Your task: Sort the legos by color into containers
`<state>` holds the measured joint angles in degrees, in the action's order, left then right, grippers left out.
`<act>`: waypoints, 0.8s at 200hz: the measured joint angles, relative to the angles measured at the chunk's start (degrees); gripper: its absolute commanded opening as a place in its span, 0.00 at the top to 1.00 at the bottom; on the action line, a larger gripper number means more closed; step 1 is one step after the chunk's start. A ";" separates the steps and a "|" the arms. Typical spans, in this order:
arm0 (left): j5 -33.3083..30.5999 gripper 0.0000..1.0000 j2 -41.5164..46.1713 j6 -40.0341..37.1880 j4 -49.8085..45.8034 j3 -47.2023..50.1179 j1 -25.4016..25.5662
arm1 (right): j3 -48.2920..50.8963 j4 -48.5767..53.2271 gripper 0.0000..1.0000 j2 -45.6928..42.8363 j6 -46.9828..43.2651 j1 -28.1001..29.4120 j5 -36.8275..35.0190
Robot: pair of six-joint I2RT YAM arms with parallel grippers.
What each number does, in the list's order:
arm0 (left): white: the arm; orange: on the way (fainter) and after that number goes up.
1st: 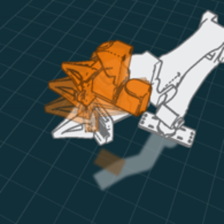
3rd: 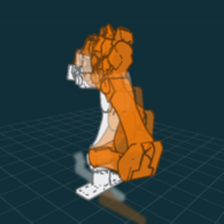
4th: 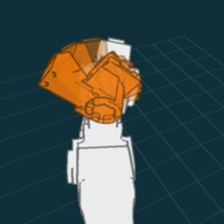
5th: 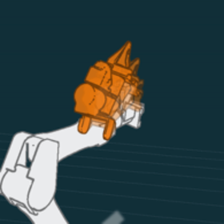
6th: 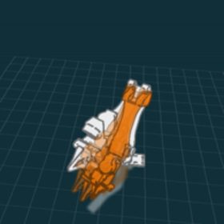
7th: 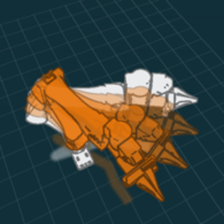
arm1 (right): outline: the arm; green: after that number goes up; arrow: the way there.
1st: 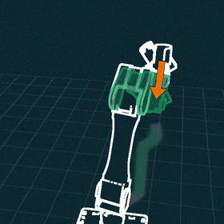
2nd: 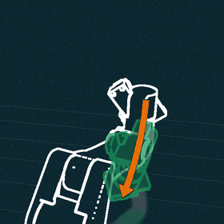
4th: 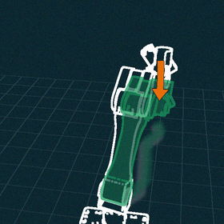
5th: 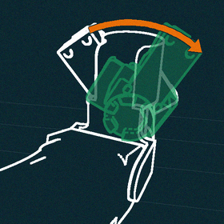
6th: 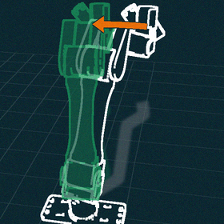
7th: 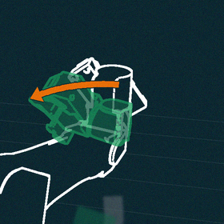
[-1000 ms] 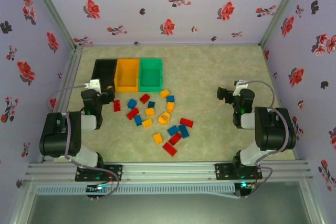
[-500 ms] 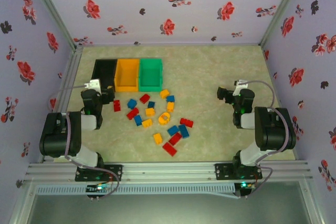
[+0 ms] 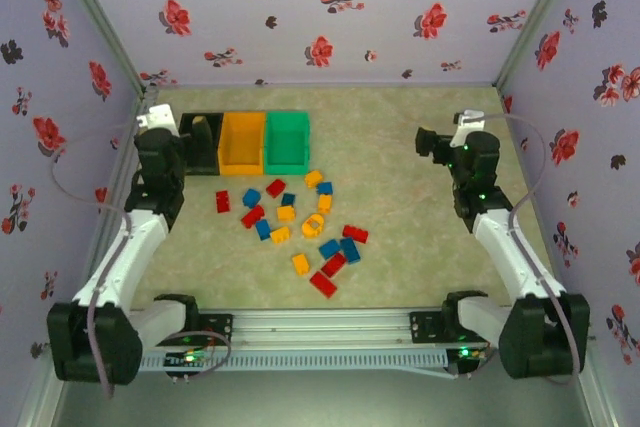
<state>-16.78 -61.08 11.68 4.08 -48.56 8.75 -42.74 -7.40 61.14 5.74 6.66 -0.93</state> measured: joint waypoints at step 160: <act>1.49 0.05 -0.81 17.79 -41.24 -8.74 29.33 | -15.91 27.69 0.14 18.36 17.33 22.77 -4.15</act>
<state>-15.29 -61.89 29.47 -37.17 -57.30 38.09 -58.65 20.29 79.50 23.07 29.43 -5.08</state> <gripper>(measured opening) 0.983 0.874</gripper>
